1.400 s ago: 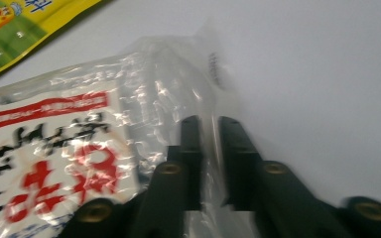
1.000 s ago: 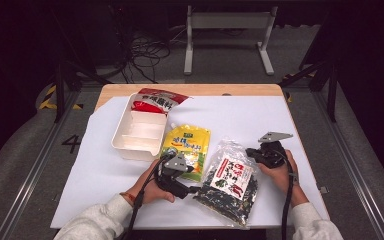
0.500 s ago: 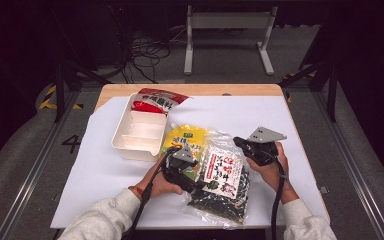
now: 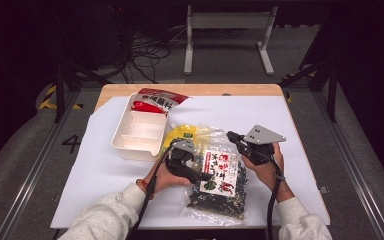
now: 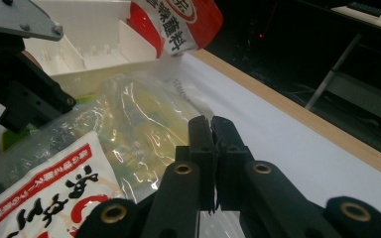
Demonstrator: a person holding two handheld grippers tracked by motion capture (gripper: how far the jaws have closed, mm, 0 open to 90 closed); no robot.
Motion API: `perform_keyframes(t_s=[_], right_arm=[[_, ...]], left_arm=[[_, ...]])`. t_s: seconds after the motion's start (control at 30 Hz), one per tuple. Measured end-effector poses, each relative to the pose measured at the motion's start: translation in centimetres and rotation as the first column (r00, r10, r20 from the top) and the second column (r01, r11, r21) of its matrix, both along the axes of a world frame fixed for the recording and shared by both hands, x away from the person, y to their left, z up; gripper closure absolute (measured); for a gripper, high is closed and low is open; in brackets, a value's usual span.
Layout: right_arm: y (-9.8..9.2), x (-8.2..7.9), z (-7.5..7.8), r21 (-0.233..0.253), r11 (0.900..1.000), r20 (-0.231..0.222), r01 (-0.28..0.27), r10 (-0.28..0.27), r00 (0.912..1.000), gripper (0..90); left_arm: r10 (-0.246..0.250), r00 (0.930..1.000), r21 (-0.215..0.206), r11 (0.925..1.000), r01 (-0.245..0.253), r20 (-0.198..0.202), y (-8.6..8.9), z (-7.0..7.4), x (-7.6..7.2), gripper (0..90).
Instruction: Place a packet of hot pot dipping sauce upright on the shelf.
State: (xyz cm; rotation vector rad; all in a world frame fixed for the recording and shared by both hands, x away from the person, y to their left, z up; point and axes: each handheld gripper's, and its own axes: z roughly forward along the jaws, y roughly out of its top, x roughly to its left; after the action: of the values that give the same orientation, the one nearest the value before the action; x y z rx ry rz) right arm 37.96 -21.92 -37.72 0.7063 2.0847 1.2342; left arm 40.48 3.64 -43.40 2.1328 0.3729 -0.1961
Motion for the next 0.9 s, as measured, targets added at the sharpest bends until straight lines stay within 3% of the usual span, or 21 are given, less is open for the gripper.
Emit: perform_keyframes(t_s=[0.07,0.1,0.13,0.3,0.43,0.5,0.53,0.67,0.77,0.83,0.9], right_arm=[[-0.2,0.0,0.2,0.015,1.0,-0.002,-0.004,0.004,1.0,87.4],[-0.3,0.0,0.3,0.027,1.0,-0.004,-0.01,0.01,0.9999,87.1],[-0.5,0.0,0.3,0.049,0.999,-0.007,-0.017,0.017,0.9998,86.6],[-0.5,-0.3,0.7,0.068,0.998,0.008,-0.007,0.007,0.9999,80.6],[-0.6,-0.7,1.4,0.099,0.995,0.019,0.025,-0.027,0.9994,54.6],[-1.1,-1.2,2.2,0.136,0.99,0.026,0.029,-0.033,0.9991,41.4],[-1.1,-1.2,2.2,0.136,0.99,0.026,0.029,-0.033,0.9991,41.4],[-2.5,-2.9,3.9,0.179,0.984,0.064,0.01,-0.021,0.9977,31.8],[-3.6,-4.1,4.5,0.198,0.98,0.067,-0.014,0.001,0.9977,29.3],[-4.6,-4.7,4.3,0.228,0.974,0.059,-0.012,-0.001,0.9982,29.0],[-5.8,-4.9,3.6,0.237,0.971,0.021,-0.015,0.01,0.9997,27.1]], left_arm=[[-0.005,1.0,-0.037,0.9993,0.005,-0.003,0.6,0.2,0.3,49.1],[-0.001,0.9996,-0.068,0.9977,0.0,-0.028,0.9,0.2,0.4,53.5],[0.0,0.9995,-0.073,0.9973,-0.003,-0.031,1.0,0.2,0.5,58.1],[0.013,0.9997,-0.12,0.9926,-0.016,-0.022,1.4,0.6,0.2,70.0],[0.029,0.9995,-0.162,0.9865,-0.027,0.009,1.8,1.7,-0.4,74.2],[0.047,0.9982,-0.192,0.9807,-0.04,0.036,2.4,2.4,-0.6,76.0],[0.047,0.9982,-0.192,0.9807,-0.04,0.036,2.4,2.4,-0.6,77.0],[0.036,0.9975,-0.26,0.9655,-0.018,0.062,3.4,3.9,-1.2,78.5],[0.021,0.997,-0.288,0.9575,0.001,0.074,3.7,4.6,-1.9,79.4],[0.016,0.9951,-0.293,0.9562,0.014,0.097,3.8,5.1,-2.2,79.7],[0.037,0.9919,-0.308,0.9515,0.002,0.121,4.2,5.6,-2.5,79.9]])
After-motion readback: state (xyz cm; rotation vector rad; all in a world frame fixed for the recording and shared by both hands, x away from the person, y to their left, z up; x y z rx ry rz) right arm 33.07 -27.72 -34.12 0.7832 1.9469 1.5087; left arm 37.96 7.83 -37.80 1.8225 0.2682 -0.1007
